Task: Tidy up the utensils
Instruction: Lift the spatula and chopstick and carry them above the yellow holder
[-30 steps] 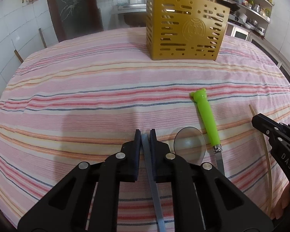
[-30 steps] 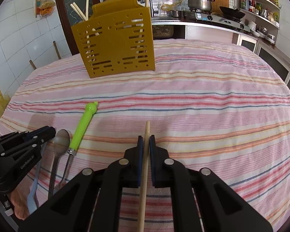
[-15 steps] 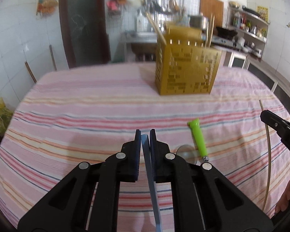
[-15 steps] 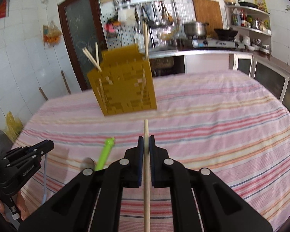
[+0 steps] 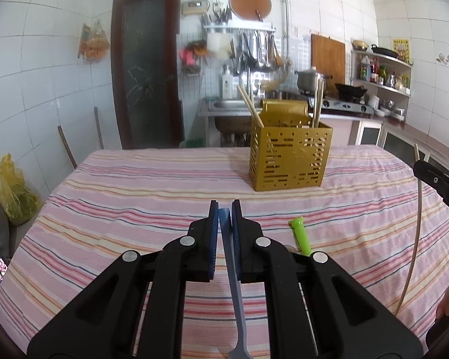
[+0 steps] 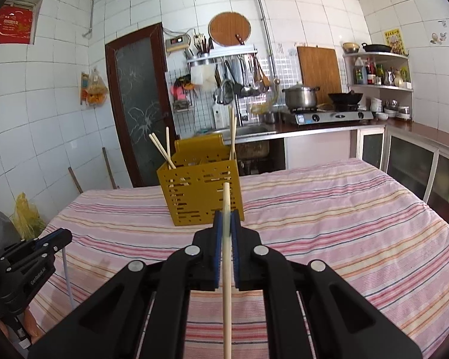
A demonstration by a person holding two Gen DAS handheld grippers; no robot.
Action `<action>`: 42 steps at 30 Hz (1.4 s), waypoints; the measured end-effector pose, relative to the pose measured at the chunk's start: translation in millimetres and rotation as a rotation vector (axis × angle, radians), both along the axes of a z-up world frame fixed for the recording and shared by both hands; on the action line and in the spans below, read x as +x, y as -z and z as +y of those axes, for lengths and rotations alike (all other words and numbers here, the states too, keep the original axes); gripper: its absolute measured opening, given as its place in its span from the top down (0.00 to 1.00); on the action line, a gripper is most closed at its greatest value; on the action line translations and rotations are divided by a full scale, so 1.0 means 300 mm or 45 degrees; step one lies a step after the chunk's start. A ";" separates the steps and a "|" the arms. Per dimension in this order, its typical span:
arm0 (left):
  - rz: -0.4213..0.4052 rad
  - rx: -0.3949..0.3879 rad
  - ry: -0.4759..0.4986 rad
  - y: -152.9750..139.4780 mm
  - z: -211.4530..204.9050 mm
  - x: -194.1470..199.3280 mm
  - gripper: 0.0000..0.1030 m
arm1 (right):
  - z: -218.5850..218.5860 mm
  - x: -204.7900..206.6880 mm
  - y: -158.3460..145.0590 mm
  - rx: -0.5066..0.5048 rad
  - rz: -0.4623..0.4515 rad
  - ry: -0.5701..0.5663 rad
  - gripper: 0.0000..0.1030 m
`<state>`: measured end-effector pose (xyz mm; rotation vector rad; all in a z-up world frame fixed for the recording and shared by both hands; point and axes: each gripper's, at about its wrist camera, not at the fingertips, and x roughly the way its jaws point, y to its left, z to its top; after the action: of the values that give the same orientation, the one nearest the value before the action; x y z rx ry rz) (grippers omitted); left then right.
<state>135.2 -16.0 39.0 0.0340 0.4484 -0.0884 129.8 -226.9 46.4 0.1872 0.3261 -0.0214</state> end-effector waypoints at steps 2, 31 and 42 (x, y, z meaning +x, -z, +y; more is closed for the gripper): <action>-0.031 0.001 -0.002 -0.012 0.005 -0.020 0.93 | -0.004 -0.012 -0.010 0.009 -0.020 0.001 0.94; -0.186 -0.096 0.142 -0.361 -0.073 0.266 0.97 | -0.044 0.278 -0.290 -0.008 -0.220 0.057 0.94; -0.328 -0.152 0.185 -0.627 -0.181 0.524 0.97 | -0.110 0.544 -0.548 0.017 -0.463 0.076 0.94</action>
<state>292.2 -70.4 227.1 -0.0395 0.1819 -0.2502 293.1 -260.0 210.6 0.2100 -0.0420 -0.0435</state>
